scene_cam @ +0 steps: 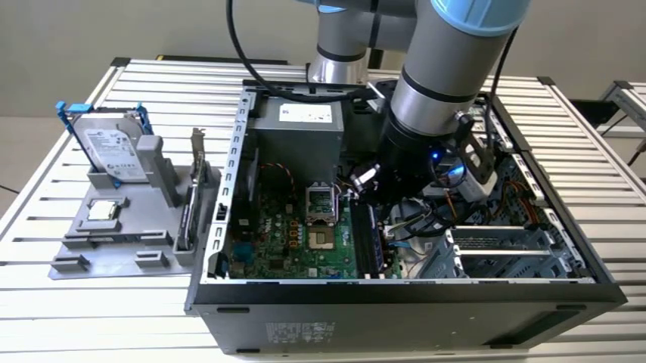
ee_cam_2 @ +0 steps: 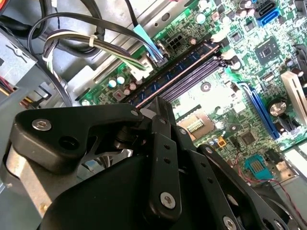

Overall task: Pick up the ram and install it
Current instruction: 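Press down the ram until it locks into place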

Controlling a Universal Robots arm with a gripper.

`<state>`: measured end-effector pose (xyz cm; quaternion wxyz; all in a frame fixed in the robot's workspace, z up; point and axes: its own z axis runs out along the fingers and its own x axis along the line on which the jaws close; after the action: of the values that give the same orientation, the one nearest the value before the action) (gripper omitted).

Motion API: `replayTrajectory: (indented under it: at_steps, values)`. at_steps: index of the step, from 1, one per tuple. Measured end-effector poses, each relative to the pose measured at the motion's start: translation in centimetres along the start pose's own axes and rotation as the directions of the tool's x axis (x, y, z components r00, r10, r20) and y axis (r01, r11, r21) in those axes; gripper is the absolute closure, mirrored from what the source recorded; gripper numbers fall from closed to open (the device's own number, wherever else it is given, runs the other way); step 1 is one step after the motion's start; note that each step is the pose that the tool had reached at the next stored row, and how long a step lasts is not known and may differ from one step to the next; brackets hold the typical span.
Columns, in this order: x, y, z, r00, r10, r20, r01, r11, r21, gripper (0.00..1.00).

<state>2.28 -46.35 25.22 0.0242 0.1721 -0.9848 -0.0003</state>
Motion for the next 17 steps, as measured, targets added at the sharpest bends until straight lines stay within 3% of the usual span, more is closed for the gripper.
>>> replayTrajectory:
  at_steps: [17]
  values:
    - [0.0,0.0,0.0,0.9978,-0.067,0.0027,0.067,0.9977,-0.0085,1.0]
